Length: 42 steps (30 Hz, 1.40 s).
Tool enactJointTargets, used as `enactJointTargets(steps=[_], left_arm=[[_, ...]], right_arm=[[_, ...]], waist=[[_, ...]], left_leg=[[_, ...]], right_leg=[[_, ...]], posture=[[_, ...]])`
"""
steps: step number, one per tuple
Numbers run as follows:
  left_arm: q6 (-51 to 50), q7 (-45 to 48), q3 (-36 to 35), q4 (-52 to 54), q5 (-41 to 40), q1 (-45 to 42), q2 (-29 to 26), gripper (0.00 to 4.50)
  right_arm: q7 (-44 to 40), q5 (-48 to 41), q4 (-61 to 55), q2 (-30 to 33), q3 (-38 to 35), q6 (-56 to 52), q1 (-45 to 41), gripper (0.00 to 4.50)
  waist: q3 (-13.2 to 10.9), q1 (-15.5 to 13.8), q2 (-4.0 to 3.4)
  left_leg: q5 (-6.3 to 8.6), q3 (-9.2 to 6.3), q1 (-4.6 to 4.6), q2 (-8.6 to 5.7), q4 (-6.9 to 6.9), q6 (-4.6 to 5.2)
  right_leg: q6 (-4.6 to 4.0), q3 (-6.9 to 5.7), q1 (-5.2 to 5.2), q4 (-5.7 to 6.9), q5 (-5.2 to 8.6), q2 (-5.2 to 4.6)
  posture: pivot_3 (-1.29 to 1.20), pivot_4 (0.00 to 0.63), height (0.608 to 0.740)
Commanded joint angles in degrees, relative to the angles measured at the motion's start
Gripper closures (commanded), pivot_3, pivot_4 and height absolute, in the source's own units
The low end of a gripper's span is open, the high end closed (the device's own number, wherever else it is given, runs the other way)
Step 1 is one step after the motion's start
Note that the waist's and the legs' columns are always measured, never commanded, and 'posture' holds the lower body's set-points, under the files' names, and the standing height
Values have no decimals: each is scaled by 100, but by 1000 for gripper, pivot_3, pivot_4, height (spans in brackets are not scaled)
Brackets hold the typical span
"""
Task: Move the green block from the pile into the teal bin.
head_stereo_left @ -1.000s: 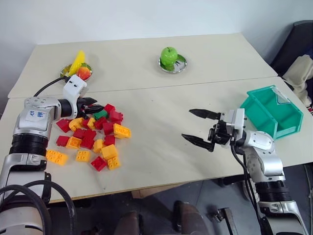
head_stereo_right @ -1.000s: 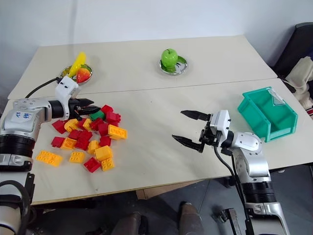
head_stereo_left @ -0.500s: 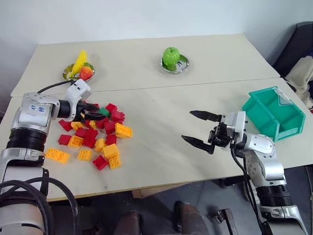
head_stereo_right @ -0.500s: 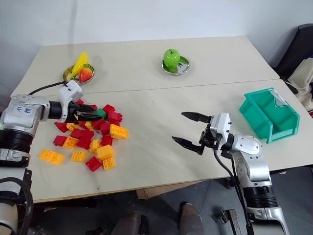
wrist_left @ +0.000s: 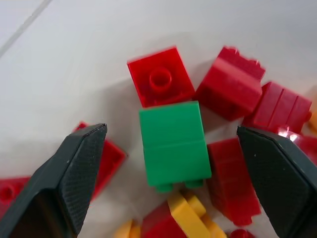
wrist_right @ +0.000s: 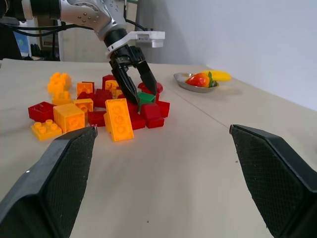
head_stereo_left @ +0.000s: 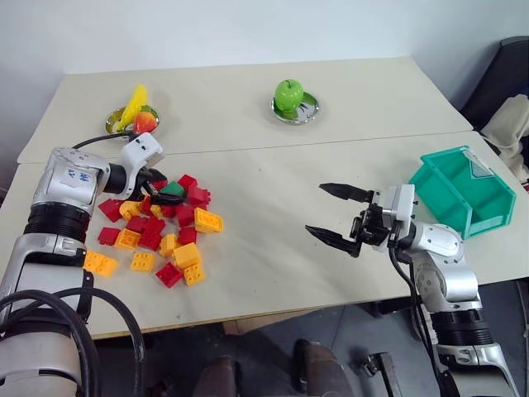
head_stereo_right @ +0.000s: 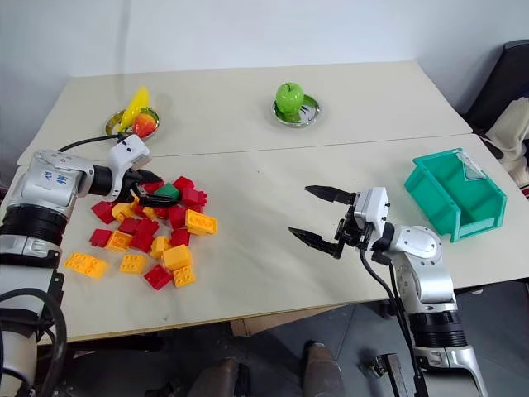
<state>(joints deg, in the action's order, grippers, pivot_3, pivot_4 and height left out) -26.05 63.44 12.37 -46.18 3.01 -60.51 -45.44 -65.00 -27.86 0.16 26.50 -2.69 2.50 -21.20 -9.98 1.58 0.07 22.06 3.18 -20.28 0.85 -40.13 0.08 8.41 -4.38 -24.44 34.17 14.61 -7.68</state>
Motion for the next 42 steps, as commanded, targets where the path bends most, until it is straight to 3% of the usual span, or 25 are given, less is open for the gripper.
enactJointTargets(steps=[1, 11, 18, 29, 33, 38, 42], left_arm=[[74, 77, -24, -156, 107, -134, -9, 41], [337, 143, -162, -383, 87, -210, 12, 41], [409, -41, -303, -373, 34, -158, 116, 2073], [681, 421, -908, -535, -422, -687, -85, 2103], [753, 1559, -1043, -65, -904, -957, -115, 2103], [491, 1921, -639, 1072, -1020, -733, 465, 2103], [476, 1769, -517, 1269, -1020, -694, 918, 2103]], right_arm=[[30, -49, -114, -18, -55, 105, -30, 0], [69, -46, -153, 2, -76, 114, 3, 0], [79, -50, -186, 3, -73, 115, 31, 0], [105, -65, -303, 62, -111, 79, 141, 0], [152, -97, -394, 260, -318, 45, 304, 0], [230, -135, -553, 567, -635, 29, 705, 0], [333, -174, -708, 684, -815, -8, 995, 0]], waist=[[0, 0, 0], [0, 2, 0], [0, -7, 0], [-3, -3, 5], [-5, -4, 9], [-5, -83, 9], [-6, -119, 10]], left_leg=[[0, 0, 0, 0, 0, 0], [0, 0, 0, 1, -1, 0], [0, -1, 0, 0, -4, 0], [0, -2, -1, 0, -5, 0], [0, -2, -4, -1, -5, 0], [1, -4, -3, -2, -12, 1], [0, -3, -5, 0, -27, 1]], right_leg=[[0, 0, 0, 0, 0, 0], [0, 0, 0, 2, 0, 0], [0, 0, 0, 3, 0, -1], [0, -1, 0, 4, 0, -1], [0, -3, -1, 2, 0, -2], [0, -5, 4, 5, 0, -7], [1, -4, 3, 14, -1, -5]], posture=[[0, 150, 740], [0, 150, 740], [0, 150, 740], [0, 150, 740], [0, 150, 740], [0, 150, 740], [0, 150, 740]])
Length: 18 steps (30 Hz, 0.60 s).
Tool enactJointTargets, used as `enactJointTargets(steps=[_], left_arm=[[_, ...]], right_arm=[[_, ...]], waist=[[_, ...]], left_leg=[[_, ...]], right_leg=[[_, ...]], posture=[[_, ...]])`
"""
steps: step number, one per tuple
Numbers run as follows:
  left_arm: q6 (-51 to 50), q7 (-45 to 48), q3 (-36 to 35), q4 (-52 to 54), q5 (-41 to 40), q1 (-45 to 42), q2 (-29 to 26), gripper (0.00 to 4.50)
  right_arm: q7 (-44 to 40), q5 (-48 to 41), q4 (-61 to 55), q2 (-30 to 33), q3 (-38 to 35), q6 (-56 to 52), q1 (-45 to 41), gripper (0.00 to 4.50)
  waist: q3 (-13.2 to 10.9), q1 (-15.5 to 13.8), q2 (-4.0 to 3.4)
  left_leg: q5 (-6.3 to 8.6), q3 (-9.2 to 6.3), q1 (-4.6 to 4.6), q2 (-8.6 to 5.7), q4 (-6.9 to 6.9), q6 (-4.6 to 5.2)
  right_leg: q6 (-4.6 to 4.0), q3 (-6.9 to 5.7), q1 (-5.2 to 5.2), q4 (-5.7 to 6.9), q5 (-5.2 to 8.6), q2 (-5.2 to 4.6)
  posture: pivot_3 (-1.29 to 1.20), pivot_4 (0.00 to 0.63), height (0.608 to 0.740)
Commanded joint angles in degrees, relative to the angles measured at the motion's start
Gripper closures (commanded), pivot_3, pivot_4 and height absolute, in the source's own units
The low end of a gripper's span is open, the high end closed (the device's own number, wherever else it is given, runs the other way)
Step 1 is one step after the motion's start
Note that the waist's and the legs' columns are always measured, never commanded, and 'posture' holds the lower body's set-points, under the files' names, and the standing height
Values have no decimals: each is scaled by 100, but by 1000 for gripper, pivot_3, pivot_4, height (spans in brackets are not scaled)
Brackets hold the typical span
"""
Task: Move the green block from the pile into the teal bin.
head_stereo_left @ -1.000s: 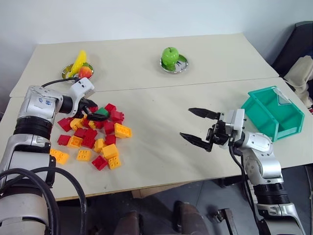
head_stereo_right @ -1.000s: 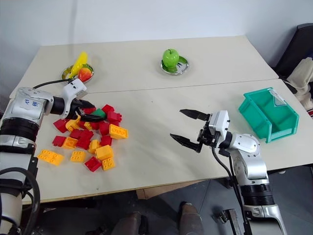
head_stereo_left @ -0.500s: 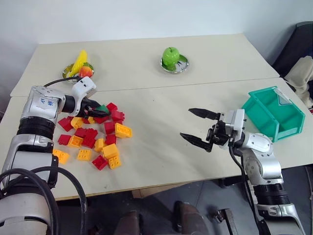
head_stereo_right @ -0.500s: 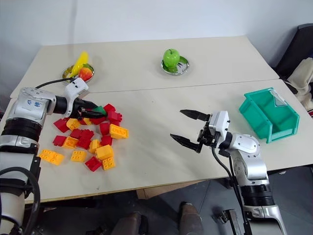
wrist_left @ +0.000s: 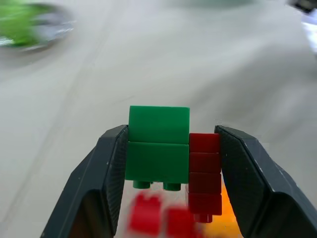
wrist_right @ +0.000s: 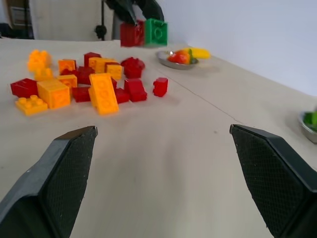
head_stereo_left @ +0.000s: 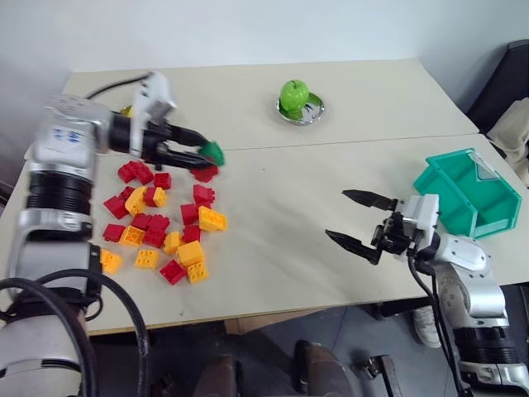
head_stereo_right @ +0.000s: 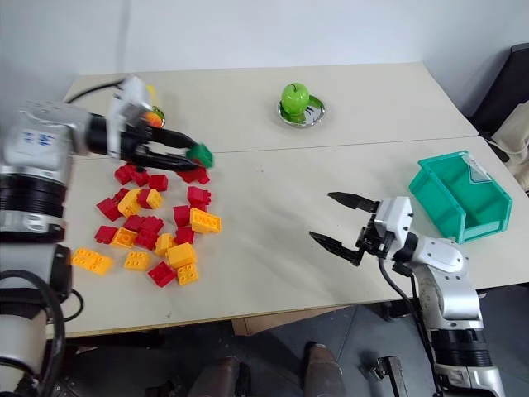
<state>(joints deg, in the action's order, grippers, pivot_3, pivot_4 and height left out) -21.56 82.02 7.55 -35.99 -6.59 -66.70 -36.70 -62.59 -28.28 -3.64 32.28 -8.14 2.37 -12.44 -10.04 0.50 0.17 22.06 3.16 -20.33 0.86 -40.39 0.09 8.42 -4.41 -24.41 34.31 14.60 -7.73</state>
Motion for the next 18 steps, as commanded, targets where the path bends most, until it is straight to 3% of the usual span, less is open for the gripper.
enactJointTargets(steps=[1, 5, 11, 18], left_arm=[[99, -117, -11, 222, -36, -48, 97, 2103], [701, -352, 354, -168, 376, -34, 408, 2103], [1412, -962, 877, -1181, 816, -156, 1800, 2103], [2201, -1186, 1090, -1909, 1123, -347, 2622, 2103]], right_arm=[[111, -148, -374, 119, -286, -1, 178, 0], [252, -168, -475, 150, -418, -42, 381, 0], [226, -133, -267, 369, -727, -17, 669, 0], [297, -196, -303, 422, -920, -120, 1092, 0]], waist=[[0, 1, 0], [0, 4, 0], [-2, -203, 3], [-3, -194, 5]], left_leg=[[0, 0, 0, 0, 0, 0], [0, 3, 3, 1, 4, 0], [6, 2, -6, -4, -25, 13], [14, 5, -26, -4, -47, 26]], right_leg=[[0, 0, 0, 0, 0, 0], [0, 2, -2, 1, 0, 2], [10, 2, 7, -6, -6, -2], [20, 2, 6, -21, -17, -1]], posture=[[0, 150, 740], [0, 150, 740], [0, 150, 740], [0, 150, 740]])
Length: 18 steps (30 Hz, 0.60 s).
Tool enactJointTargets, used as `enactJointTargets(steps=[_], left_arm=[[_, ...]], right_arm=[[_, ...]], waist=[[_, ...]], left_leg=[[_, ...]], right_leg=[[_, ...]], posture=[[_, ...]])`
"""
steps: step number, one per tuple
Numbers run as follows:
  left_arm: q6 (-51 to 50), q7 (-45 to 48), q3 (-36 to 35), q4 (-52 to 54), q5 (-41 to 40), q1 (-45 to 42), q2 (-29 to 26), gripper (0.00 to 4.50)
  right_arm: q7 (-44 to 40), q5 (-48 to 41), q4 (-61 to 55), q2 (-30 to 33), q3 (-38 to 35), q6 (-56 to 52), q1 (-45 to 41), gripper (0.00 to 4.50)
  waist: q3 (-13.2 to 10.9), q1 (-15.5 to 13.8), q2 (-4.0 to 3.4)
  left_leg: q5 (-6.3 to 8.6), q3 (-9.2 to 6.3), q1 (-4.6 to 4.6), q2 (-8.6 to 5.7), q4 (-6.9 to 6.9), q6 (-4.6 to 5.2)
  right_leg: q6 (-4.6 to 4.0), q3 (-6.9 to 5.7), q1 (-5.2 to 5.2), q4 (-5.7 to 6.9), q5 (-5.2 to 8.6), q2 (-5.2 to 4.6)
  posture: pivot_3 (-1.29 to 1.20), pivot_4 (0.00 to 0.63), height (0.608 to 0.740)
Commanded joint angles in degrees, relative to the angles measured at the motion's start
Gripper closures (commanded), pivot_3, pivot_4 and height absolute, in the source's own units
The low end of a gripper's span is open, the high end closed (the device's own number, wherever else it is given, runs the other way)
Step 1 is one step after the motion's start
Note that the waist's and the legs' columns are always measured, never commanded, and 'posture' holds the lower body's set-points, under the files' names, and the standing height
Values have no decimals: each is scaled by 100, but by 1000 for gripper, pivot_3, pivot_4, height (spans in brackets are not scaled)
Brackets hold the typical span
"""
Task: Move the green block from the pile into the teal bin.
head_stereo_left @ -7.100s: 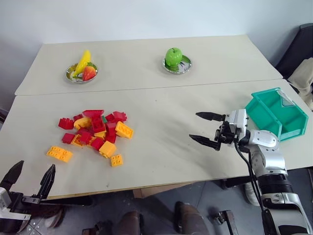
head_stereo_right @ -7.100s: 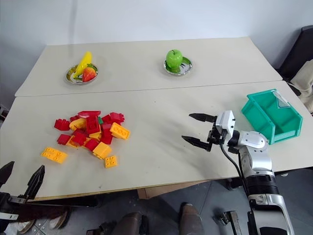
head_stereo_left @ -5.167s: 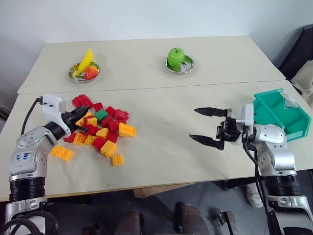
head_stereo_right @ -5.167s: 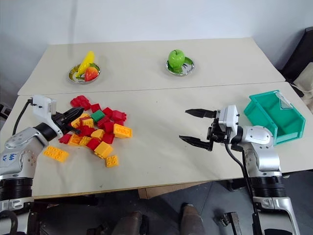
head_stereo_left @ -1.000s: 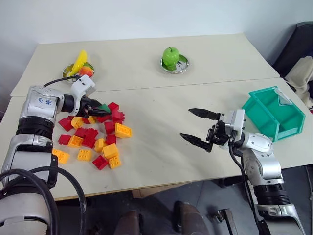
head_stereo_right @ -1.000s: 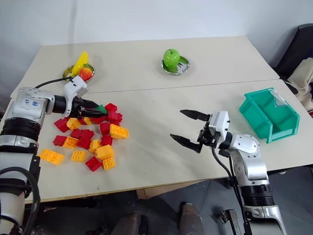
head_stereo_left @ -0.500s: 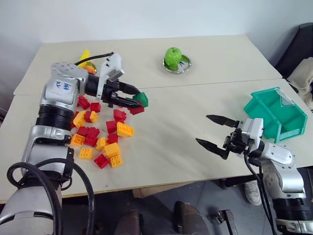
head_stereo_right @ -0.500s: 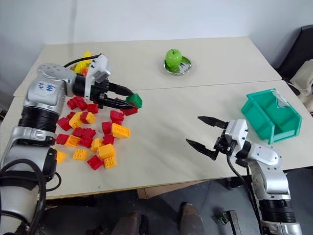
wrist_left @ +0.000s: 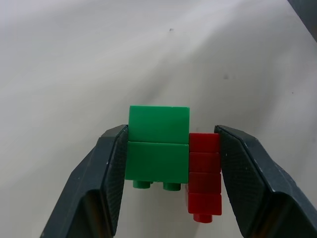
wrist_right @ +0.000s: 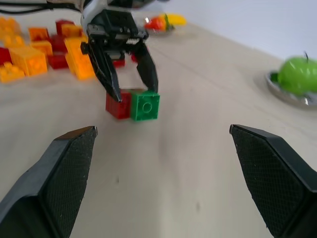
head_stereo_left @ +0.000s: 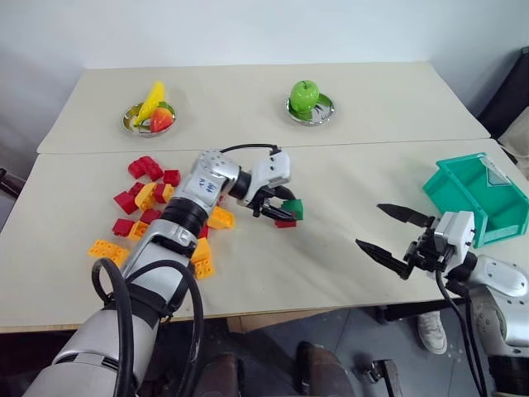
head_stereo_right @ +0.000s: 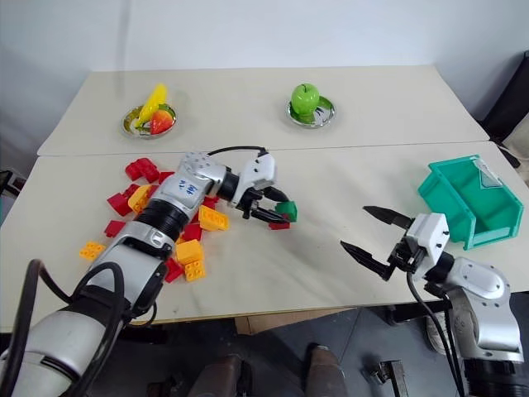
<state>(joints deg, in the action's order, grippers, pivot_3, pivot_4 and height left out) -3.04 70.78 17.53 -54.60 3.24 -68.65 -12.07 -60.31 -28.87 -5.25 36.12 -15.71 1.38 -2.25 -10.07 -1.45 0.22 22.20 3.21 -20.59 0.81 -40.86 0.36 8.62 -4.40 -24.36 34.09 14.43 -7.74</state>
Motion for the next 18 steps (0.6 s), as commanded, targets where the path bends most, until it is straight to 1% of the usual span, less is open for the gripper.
enactJointTargets(steps=[1, 2, 4, 6, 7, 8, 11, 12, 15, 18], left_arm=[[355, -27, 110, -60, 153, -142, 221, 1753], [396, -71, 45, -34, 105, -123, 275, 1364], [240, 62, -234, 153, -210, -45, 331, 787], [402, 68, -578, 369, -535, 100, 303, 175], [535, 119, -683, 482, -627, 203, 221, 17], [738, 120, -817, 584, -725, 316, 127, 17], [737, 11, -1236, 951, -1032, 637, -185, 17], [705, 28, -1458, 1211, -1227, 837, -389, 17], [478, 205, -1957, 2296, -1804, 1584, -903, 17], [393, 95, -2419, 3580, -2245, 2647, -1365, 17]], right_arm=[[79, -123, -156, 20, -153, -17, 102, 0], [96, -121, -178, 7, -147, -29, 121, 0], [147, -144, -204, -14, -141, -84, 150, 0], [155, -133, -207, -4, -136, -107, 201, 0], [151, -119, -179, 8, -143, -111, 224, 0], [144, -94, -135, 22, -151, -100, 225, 0], [175, -100, -15, 96, -258, -176, 232, 0], [149, -134, 117, 181, -282, -316, 172, 0], [-6, -99, 415, 453, -248, -535, -42, 0], [-175, 171, 652, 670, 105, -548, -536, 0]], waist=[[0, 5, 0], [0, 8, 0], [0, 8, 0], [1, 12, -1], [0, 14, -1], [1, 16, -1], [1, 19, -2], [1, 18, -2], [1, 40, -3], [1, 87, -6]], left_leg=[[0, 1, 0, 0, 0, 0], [0, 1, 1, 0, 0, 0], [0, 3, 2, 1, 0, 1], [0, 3, 2, 2, -1, 1], [0, 3, 2, 3, -1, 1], [0, 2, 3, 4, -1, 1], [0, 3, 5, 4, -1, 1], [0, 2, 5, 4, -2, 1], [1, 3, 5, 6, -5, 1], [1, 0, 6, 9, -6, 1]], right_leg=[[0, 0, 0, 0, 0, 0], [0, 0, 0, 0, 0, 0], [0, 0, 0, 0, -1, 0], [0, 0, 0, 0, -1, 0], [0, 0, 0, 1, -1, 0], [-1, 0, 0, 1, -1, 0], [-2, 1, 0, 3, -1, 0], [-2, 1, 0, 3, -2, 0], [-5, 2, 0, 4, -3, -1], [-5, 2, -1, 6, -4, 0]], posture=[[0, 150, 740], [0, 150, 740], [0, 150, 740], [0, 150, 740], [0, 150, 740], [0, 150, 740], [0, 150, 740], [0, 150, 740], [0, 150, 740], [0, 150, 740]])
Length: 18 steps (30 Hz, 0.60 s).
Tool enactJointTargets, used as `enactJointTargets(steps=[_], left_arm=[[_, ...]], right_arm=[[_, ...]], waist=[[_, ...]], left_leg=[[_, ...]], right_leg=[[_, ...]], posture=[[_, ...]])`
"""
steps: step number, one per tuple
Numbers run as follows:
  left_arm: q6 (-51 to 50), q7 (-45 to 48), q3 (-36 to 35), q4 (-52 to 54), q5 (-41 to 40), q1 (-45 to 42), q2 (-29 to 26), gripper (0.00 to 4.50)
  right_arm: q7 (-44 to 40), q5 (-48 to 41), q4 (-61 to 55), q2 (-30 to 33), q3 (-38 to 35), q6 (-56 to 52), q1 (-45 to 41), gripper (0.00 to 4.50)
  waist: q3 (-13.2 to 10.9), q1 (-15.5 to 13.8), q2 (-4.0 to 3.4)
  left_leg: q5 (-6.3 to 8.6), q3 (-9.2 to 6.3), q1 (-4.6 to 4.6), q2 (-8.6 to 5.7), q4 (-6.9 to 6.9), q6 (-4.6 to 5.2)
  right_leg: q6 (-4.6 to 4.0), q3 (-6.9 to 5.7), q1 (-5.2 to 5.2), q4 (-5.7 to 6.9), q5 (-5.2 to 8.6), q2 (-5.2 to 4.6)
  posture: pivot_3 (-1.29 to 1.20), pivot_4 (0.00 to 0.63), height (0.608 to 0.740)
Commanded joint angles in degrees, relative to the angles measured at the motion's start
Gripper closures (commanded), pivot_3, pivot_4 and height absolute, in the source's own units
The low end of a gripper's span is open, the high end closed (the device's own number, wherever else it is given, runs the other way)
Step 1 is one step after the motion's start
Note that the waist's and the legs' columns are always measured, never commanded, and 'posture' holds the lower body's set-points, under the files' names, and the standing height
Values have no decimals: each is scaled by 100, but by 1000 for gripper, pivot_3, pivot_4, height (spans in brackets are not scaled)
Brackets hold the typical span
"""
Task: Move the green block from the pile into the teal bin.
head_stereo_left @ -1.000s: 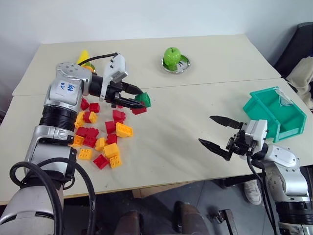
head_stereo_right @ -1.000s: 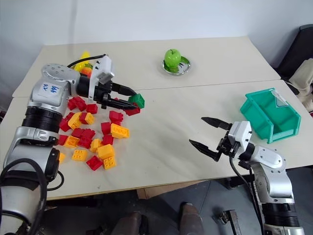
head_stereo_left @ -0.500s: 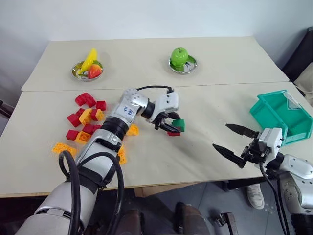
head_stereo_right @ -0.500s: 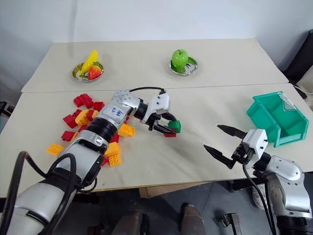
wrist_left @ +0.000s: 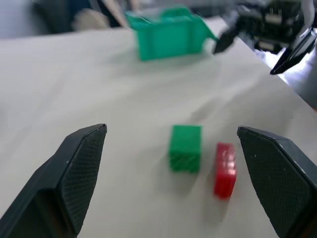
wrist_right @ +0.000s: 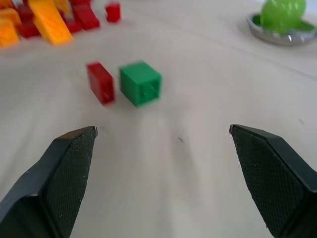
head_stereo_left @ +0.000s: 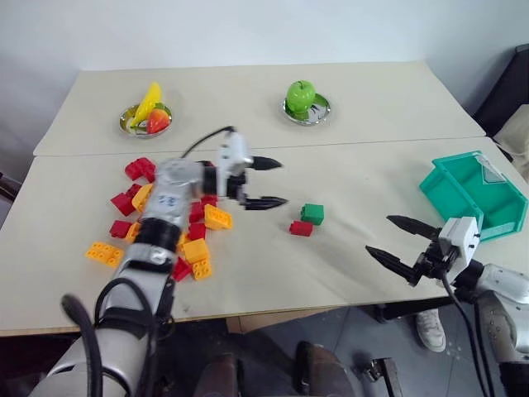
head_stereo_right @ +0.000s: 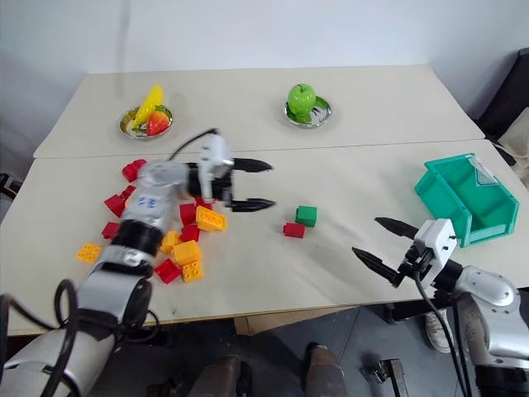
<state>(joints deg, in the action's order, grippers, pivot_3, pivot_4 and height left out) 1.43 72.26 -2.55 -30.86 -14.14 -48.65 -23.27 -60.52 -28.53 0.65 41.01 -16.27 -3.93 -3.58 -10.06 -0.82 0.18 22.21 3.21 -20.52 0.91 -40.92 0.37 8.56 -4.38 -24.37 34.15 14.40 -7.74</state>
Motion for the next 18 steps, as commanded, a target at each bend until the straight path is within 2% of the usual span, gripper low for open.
enactJointTargets(steps=[1, 3, 7, 12, 18], left_arm=[[-240, -153, -542, 1622, -628, 1023, -401, 17], [-336, -231, -818, 2340, -870, 1748, -647, 17], [-1075, -577, -1764, 4014, -1442, 3705, -1264, 17], [-1264, -911, -2296, 4689, -1708, 4766, -1485, 17], [-1274, -1107, -2417, 5000, -1799, 5388, -1477, 17]], right_arm=[[-201, 211, 129, 213, 296, -47, -603, 0], [-373, 295, 264, 278, 550, -179, -970, 0], [-855, 876, 1199, 253, 1380, -165, -2402, 0], [-1277, 1604, 2616, -66, 2152, 219, -3681, 0], [-1576, 2184, 3907, -569, 2696, 545, -4660, 0]], waist=[[0, 51, -2], [1, 94, -2], [-2, 168, -6], [-5, 81, -11], [-6, 143, -12]], left_leg=[[0, -1, 0, 0, 0, 0], [0, -4, 0, 1, -4, 0], [2, -5, 1, 4, -3, -3], [3, -16, 1, 4, -9, -5], [5, -14, 1, 1, 0, -8]], right_leg=[[0, 0, 0, 0, 0, -1], [-1, 0, 2, 2, -1, -1], [-3, 3, 0, 4, -1, -3], [-11, -4, 6, 3, -3, -5], [-15, -4, 2, 1, -5, -5]], posture=[[0, 150, 740], [0, 150, 740], [0, 150, 740], [0, 150, 740], [0, 150, 740]])
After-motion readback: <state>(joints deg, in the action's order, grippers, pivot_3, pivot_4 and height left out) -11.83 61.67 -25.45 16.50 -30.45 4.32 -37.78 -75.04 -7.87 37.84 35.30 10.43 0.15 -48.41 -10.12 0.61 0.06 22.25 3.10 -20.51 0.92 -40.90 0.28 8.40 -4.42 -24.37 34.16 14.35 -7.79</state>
